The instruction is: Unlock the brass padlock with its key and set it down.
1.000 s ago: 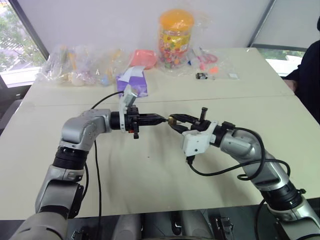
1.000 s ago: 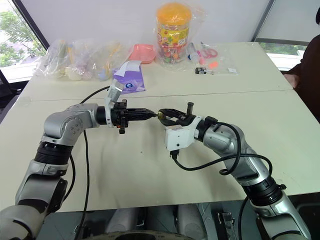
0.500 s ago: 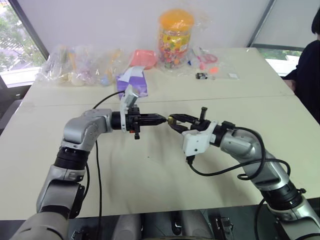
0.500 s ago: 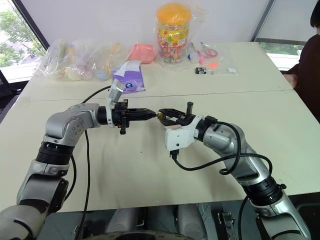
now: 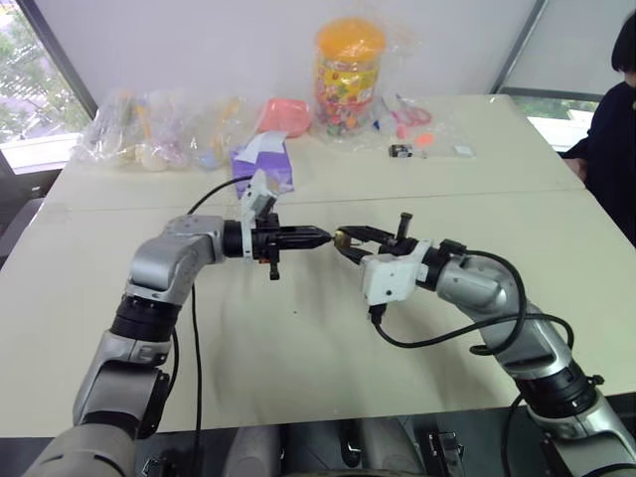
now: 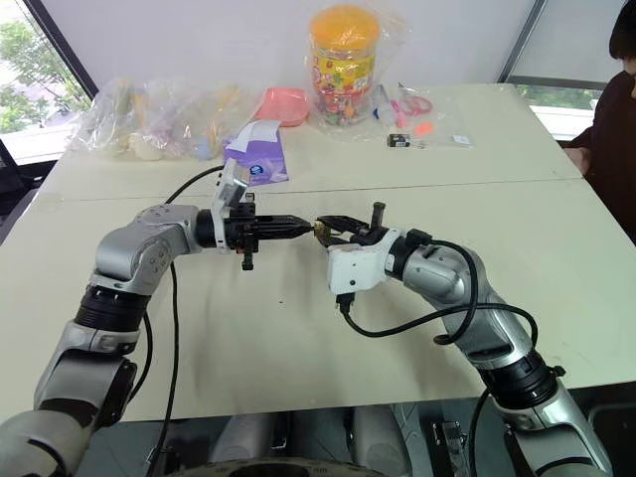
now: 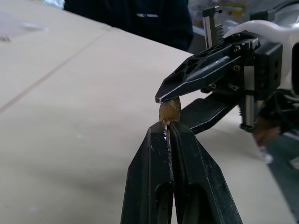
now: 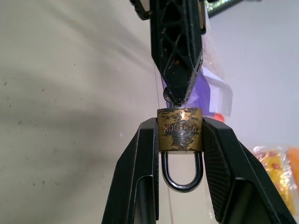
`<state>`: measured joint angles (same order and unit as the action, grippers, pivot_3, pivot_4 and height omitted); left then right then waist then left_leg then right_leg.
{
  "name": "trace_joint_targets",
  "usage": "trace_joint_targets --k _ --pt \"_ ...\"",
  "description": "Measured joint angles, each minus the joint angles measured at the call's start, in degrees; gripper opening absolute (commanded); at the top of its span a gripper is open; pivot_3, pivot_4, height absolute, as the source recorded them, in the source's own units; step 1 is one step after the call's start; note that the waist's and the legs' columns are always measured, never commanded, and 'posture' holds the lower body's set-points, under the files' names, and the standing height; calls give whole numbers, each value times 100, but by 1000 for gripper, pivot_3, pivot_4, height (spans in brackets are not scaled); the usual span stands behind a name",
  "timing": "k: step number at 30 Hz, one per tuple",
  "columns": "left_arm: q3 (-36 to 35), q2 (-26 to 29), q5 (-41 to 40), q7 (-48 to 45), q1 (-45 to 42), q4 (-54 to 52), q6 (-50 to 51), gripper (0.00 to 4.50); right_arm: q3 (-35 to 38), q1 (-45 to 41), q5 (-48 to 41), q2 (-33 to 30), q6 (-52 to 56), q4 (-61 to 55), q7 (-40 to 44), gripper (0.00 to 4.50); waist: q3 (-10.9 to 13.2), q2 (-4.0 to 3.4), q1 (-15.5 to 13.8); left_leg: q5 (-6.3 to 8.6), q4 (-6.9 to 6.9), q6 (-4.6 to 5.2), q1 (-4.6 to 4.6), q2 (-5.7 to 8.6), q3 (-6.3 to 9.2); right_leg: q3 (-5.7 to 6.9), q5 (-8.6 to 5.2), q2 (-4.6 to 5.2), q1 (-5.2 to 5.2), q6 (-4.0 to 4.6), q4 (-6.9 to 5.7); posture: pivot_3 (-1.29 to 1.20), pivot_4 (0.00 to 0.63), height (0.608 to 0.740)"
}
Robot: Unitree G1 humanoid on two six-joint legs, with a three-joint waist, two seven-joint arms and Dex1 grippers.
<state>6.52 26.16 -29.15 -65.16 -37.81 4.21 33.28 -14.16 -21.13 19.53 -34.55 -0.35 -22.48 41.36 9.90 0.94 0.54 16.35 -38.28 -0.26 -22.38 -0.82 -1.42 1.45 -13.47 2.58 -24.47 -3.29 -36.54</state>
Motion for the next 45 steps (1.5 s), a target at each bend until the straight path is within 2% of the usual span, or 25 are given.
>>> trace_joint_targets --k 9,14,20,23,26,28,29,31,33,36,38,39,40,45 --pt "99 -151 636 103 384 -211 -1338 49 76 -36 -365 58 427 -47 241 716 0 0 -2 0 -1 0 0 1 0 0 0 1 0 0 0 0 150 737" --pt "173 -268 1216 167 562 -110 -2724 49 140 -43 -489 51 522 -57 308 716 0 0 -8 0 -1 0 0 0 -1 0 0 1 1 0 0 0 150 737" --pt "223 -288 1871 139 544 663 -5213 49 140 -157 -565 42 545 -62 402 716 0 0 -12 0 -1 0 1 0 -1 1 0 1 0 1 0 0 150 737" --pt "232 -298 1934 111 513 915 -5728 49 135 -157 -587 41 545 -70 428 716 0 0 -12 0 -1 0 0 1 -3 1 1 2 0 0 0 0 150 737" --pt "247 -317 1678 96 499 797 -4973 49 136 -156 -580 27 602 -69 428 716 0 0 -17 0 -2 1 0 2 -2 1 1 2 1 -1 -1 0 150 737" --pt "252 -267 1183 78 484 456 -3520 49 126 -156 -570 19 629 -35 443 716 0 0 0 0 -5 1 -2 2 -1 1 4 1 2 -6 -3 0 150 737" --pt "231 -229 961 66 472 337 -2967 312 115 -156 -570 17 629 -31 451 716 0 0 7 0 -5 1 -1 1 0 1 3 1 2 -7 -3 0 150 737" --pt "140 -83 173 145 372 74 -1165 838 108 -174 -593 44 611 -45 437 716 0 0 25 0 -5 1 4 0 2 0 3 -3 2 -7 -11 0 150 737" --pt "-8 43 -614 227 303 39 521 1695 127 -242 -635 58 567 -142 402 716 0 0 44 0 -5 1 6 -2 5 0 1 -6 0 -8 -21 0 150 737" --pt "-405 98 -1601 348 68 137 2314 3035 132 -292 -672 60 503 -216 390 716 1 2 23 0 -8 1 6 -2 11 2 -1 -8 -3 -9 -36 0 150 737" --pt "-637 127 -1902 439 -65 141 2816 3853 132 -292 -679 59 500 -216 390 716 1 2 12 0 -11 1 6 2 11 1 -1 -4 -3 -8 -39 0 150 737" --pt "-697 127 -1960 463 -90 141 2920 4036 132 -292 -679 59 499 -216 390 716 1 2 12 0 -11 1 6 2 11 1 -1 -3 -3 -8 -39 0 150 737" --pt "-795 118 -2051 560 -109 141 3106 4429 132 -292 -679 58 497 -216 390 716 1 2 13 0 -11 0 6 4 10 0 -1 0 -3 -8 -40 0 150 737" --pt "-964 -67 -2153 825 -106 183 3258 4429 130 -295 -677 57 493 -215 390 716 1 2 7 -1 -12 -2 6 6 10 -1 -1 3 -3 -7 -41 0 150 737"
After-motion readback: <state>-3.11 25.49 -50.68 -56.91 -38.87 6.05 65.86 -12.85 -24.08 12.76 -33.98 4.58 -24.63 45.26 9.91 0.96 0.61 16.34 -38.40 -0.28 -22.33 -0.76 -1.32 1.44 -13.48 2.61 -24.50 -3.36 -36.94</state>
